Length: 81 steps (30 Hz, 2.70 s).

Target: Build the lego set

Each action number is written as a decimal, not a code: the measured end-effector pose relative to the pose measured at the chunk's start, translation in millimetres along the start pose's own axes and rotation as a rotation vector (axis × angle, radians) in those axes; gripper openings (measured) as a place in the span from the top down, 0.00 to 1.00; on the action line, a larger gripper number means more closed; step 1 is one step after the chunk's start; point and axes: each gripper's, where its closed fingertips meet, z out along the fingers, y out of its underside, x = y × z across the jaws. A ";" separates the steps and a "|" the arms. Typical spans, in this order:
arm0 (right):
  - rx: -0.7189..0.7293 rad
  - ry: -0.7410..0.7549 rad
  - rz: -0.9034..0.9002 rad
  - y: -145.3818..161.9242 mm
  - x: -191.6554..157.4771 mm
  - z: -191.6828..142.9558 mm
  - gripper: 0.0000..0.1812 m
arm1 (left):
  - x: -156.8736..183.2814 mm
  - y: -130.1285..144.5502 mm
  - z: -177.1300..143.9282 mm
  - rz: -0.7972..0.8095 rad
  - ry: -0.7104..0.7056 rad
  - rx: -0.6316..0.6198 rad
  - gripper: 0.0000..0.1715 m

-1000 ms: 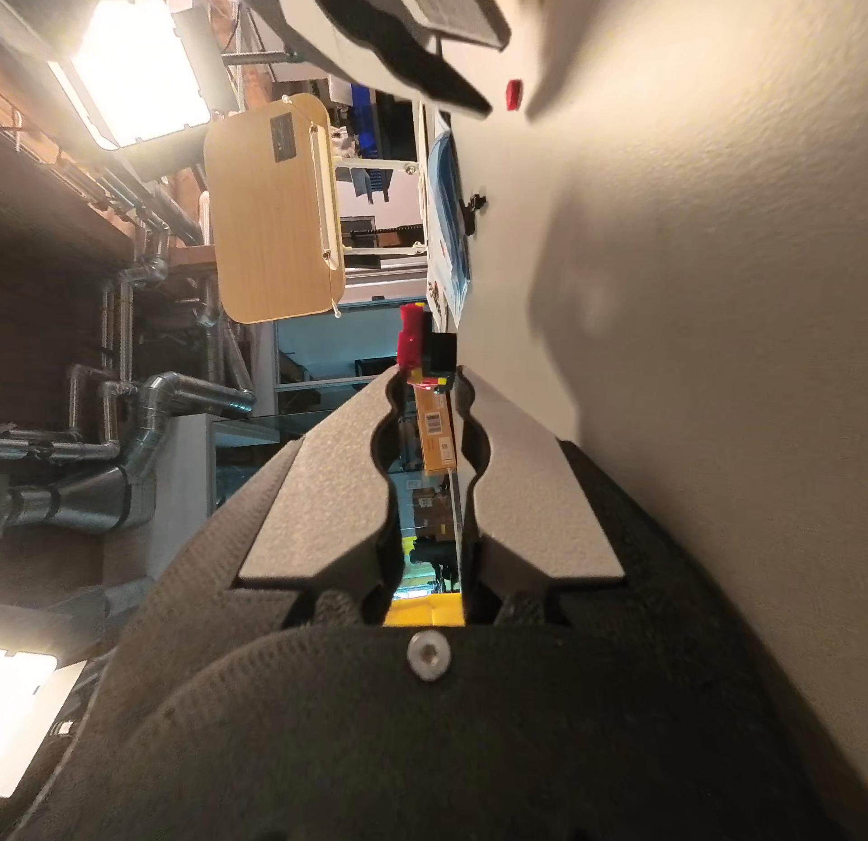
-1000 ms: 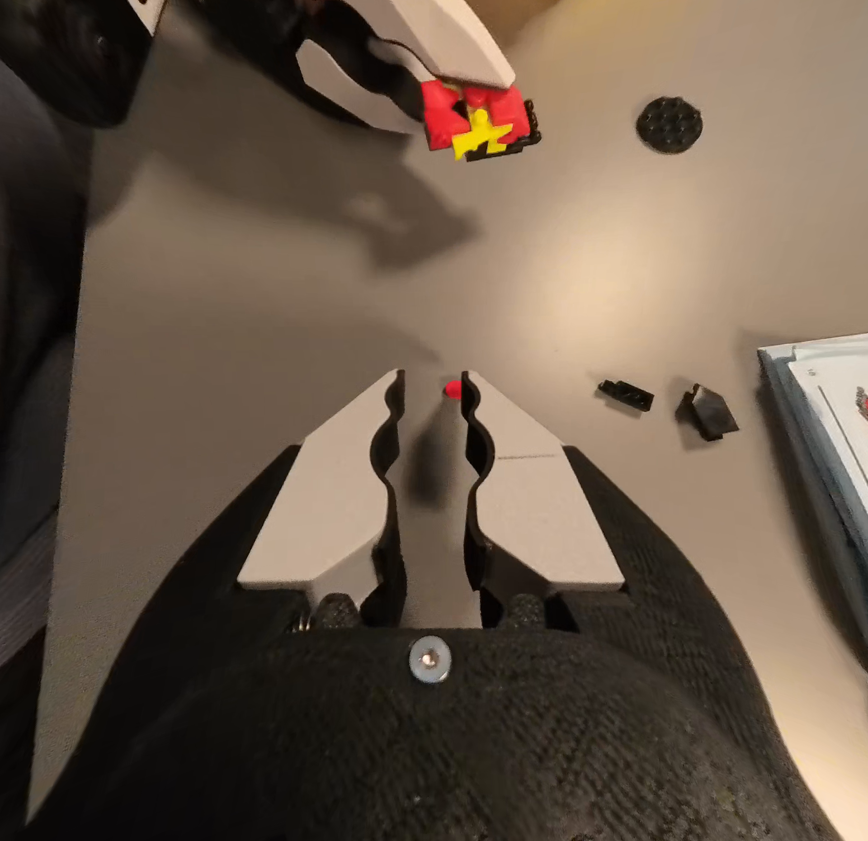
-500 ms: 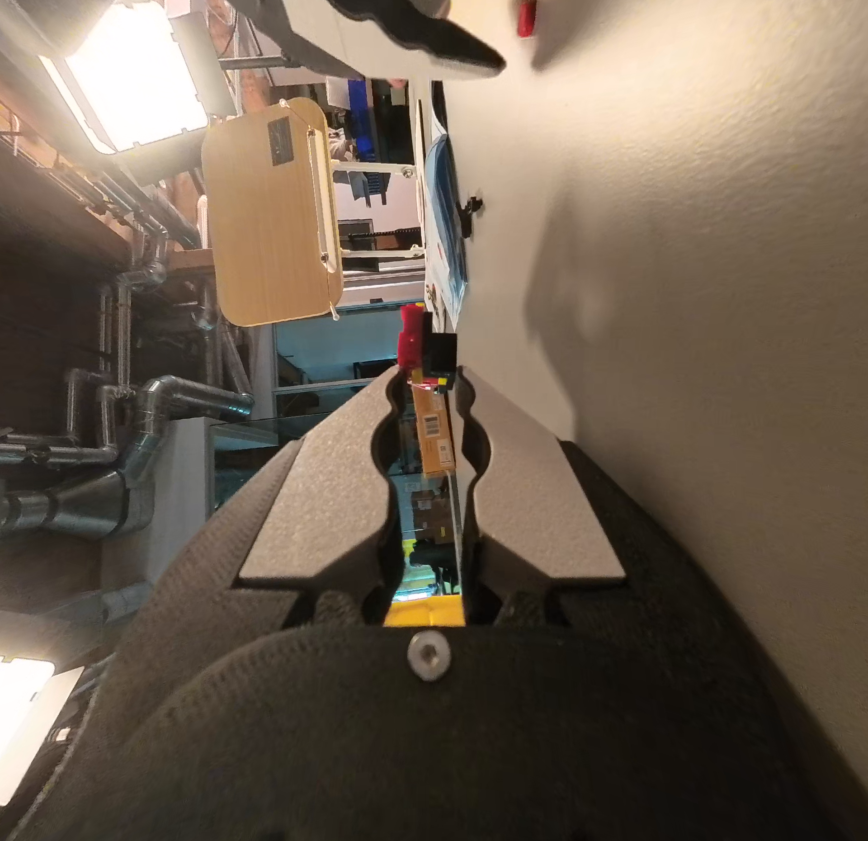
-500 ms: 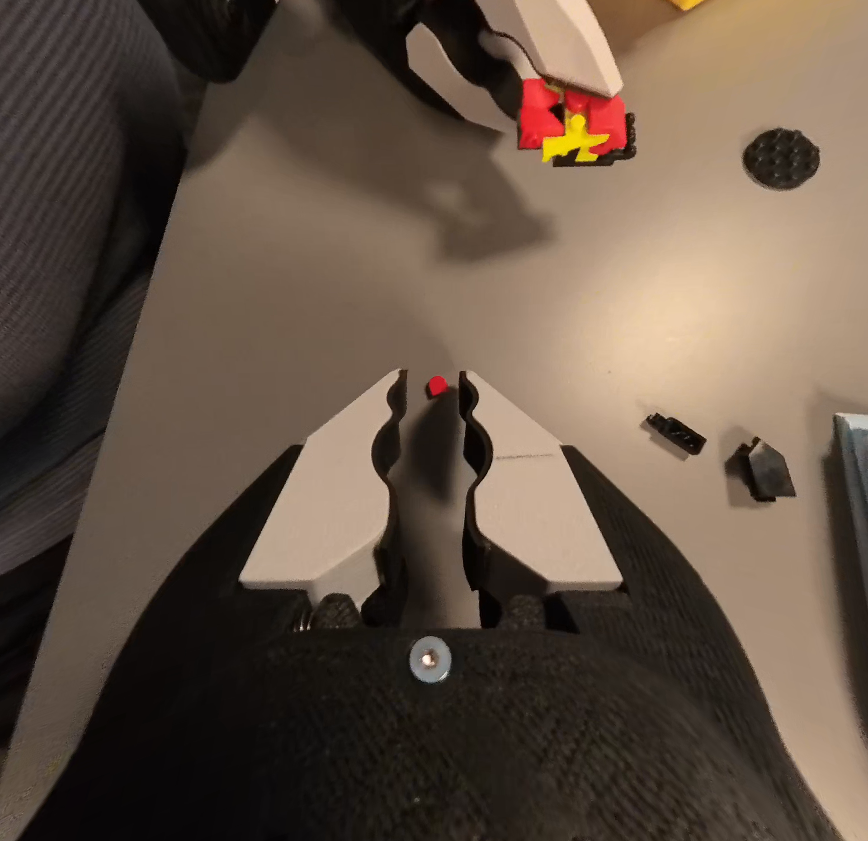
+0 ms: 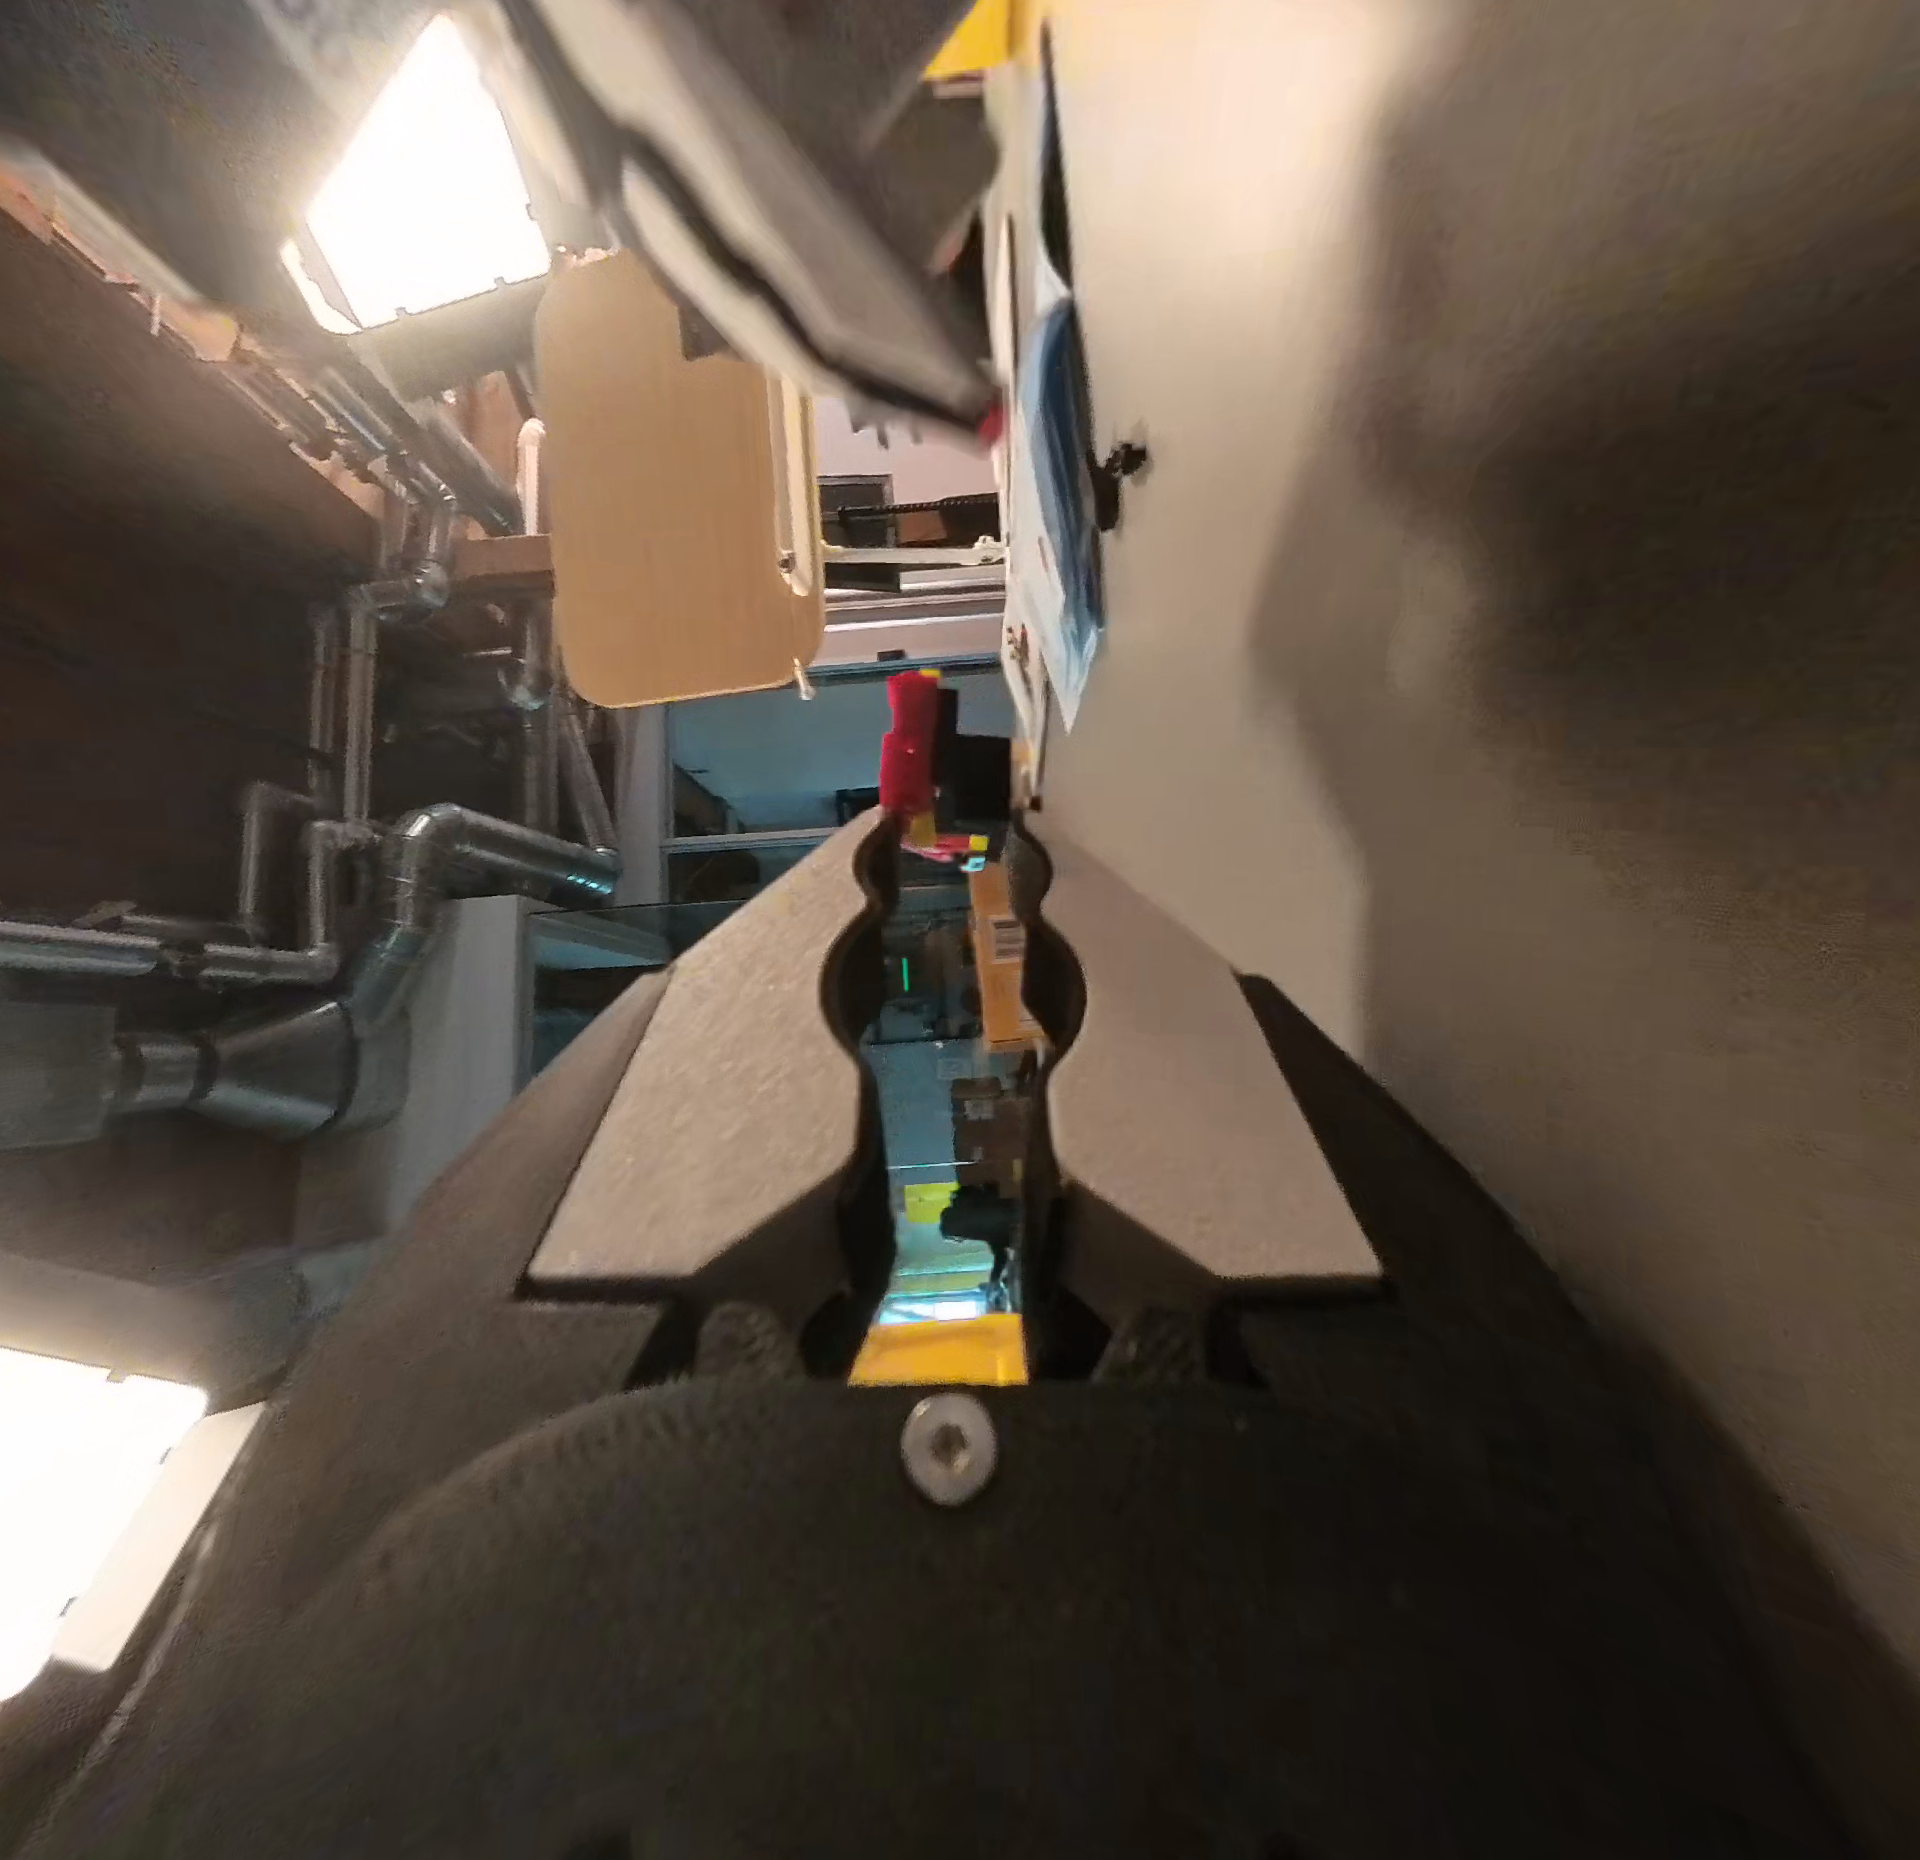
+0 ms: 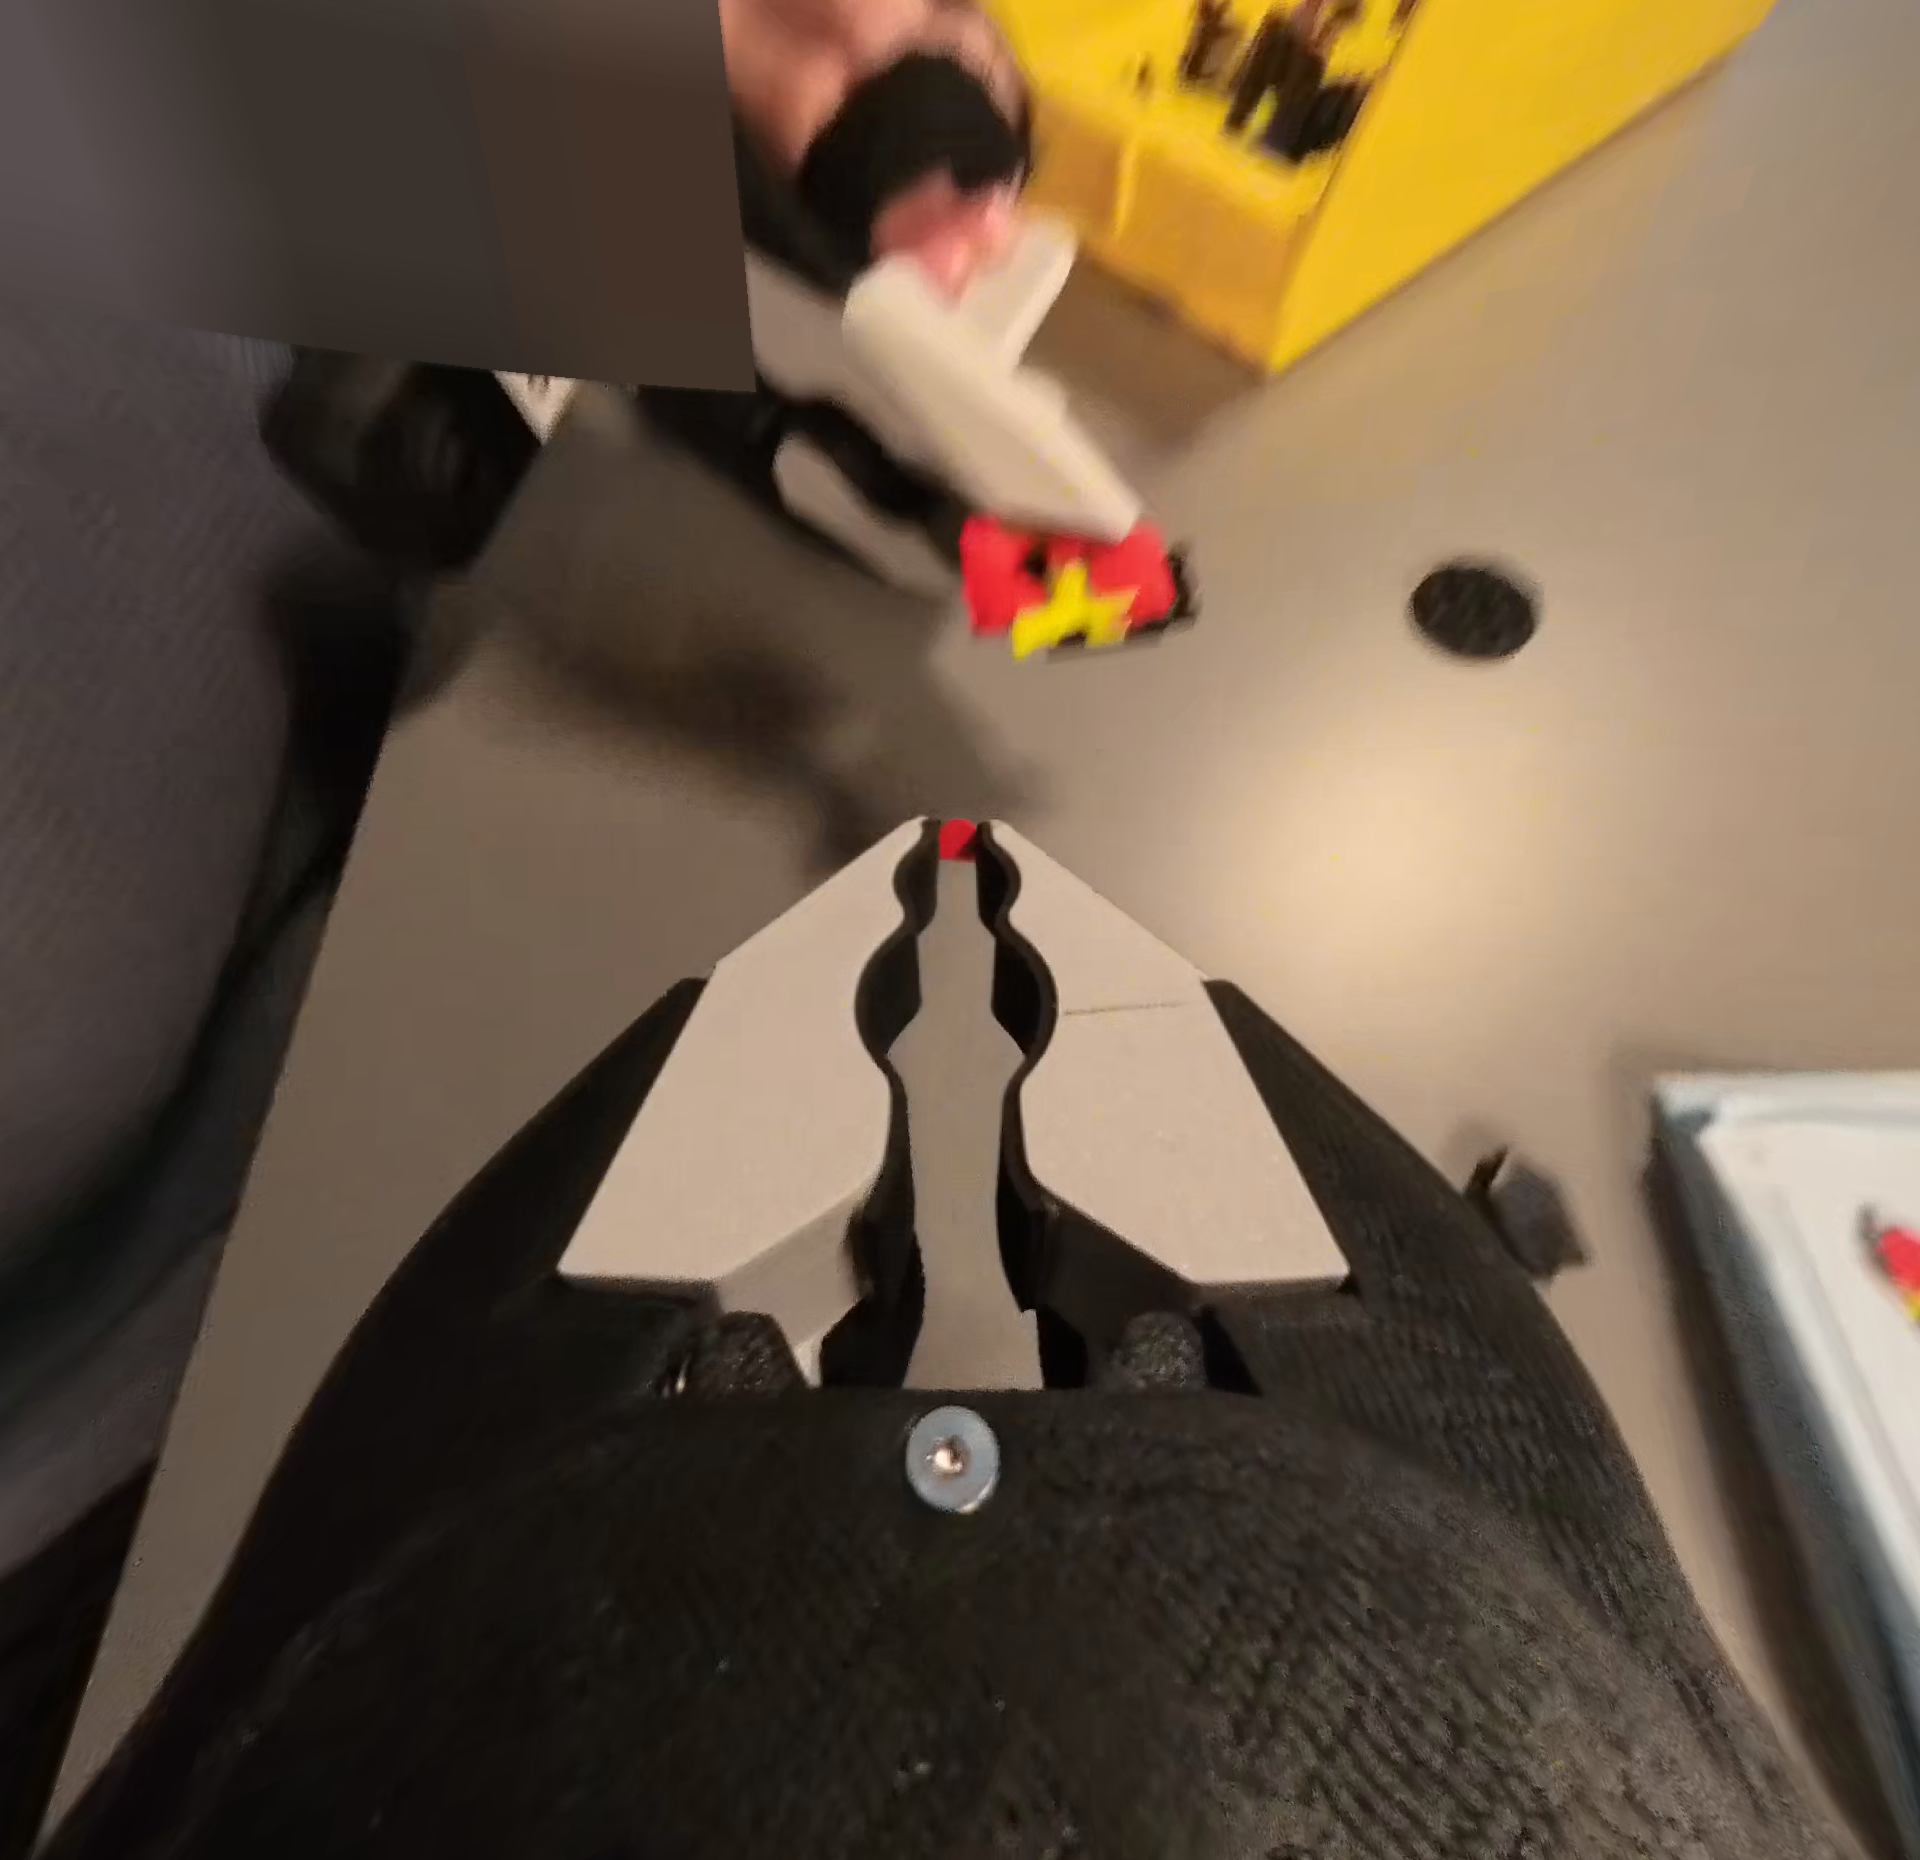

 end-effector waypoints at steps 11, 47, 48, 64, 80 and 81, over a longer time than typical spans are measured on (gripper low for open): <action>0.000 0.041 -0.088 -45.7 13.1 19.0 0.97 | -9.0 -4.8 -3.0 0.008 -0.051 0.020 0.89; -0.101 0.388 -0.664 -29.2 18.0 3.2 0.80 | 0.7 8.6 -6.3 -0.069 -0.013 0.019 0.89; -0.139 0.440 -0.760 -24.5 18.8 5.0 0.79 | 0.2 9.4 -8.1 -0.079 -0.012 0.027 0.89; -0.153 0.607 -1.122 -29.8 9.7 24.9 0.90 | 8.4 20.1 -29.3 -0.144 0.035 0.091 0.89; -0.129 0.526 -1.138 -22.9 0.7 29.3 0.92 | 15.2 11.6 -35.4 -0.152 0.083 0.151 0.89; -0.128 0.517 -1.132 -22.2 0.0 29.6 0.92 | 16.2 11.0 -35.7 -0.160 0.094 0.157 0.89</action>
